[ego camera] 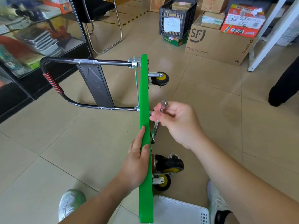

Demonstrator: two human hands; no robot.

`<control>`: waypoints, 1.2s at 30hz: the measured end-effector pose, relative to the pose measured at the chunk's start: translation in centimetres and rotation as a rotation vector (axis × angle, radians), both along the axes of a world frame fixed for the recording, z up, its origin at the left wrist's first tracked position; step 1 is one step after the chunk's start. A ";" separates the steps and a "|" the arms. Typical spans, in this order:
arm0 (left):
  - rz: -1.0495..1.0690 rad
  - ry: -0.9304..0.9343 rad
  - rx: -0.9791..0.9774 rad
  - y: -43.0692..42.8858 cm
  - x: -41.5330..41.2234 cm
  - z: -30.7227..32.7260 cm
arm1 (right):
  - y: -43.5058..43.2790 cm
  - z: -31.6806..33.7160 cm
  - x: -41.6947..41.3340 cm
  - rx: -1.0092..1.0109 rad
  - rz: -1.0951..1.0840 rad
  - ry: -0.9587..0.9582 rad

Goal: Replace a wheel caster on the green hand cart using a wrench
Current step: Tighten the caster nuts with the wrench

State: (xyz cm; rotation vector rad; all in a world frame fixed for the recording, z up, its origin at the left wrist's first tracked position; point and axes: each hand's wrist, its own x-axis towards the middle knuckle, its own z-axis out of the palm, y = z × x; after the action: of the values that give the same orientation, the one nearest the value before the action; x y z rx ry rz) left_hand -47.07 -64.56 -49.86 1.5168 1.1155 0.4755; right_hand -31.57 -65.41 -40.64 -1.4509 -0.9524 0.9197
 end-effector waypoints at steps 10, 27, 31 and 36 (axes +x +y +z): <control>0.006 -0.037 -0.013 -0.1 -0.4 0.1 | -6.9 -5.6 -4.0 0.295 -0.082 -0.137; -0.001 -0.042 0.005 0.0 -0.4 -0.2 | -1.9 -4.1 -2.6 0.062 0.036 -0.162; -0.018 -0.006 0.006 -0.2 -0.2 0.0 | 1.7 -3.5 -1.2 -0.079 -0.016 -0.122; -0.006 -0.010 -0.007 -0.3 -0.1 0.3 | 4.3 -3.4 -0.3 -0.235 -0.013 0.077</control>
State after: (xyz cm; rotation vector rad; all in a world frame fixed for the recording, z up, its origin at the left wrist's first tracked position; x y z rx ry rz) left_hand -47.16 -64.84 -49.52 1.5099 1.1031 0.4745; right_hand -31.87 -61.07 -44.01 -1.6041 -0.7964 1.0987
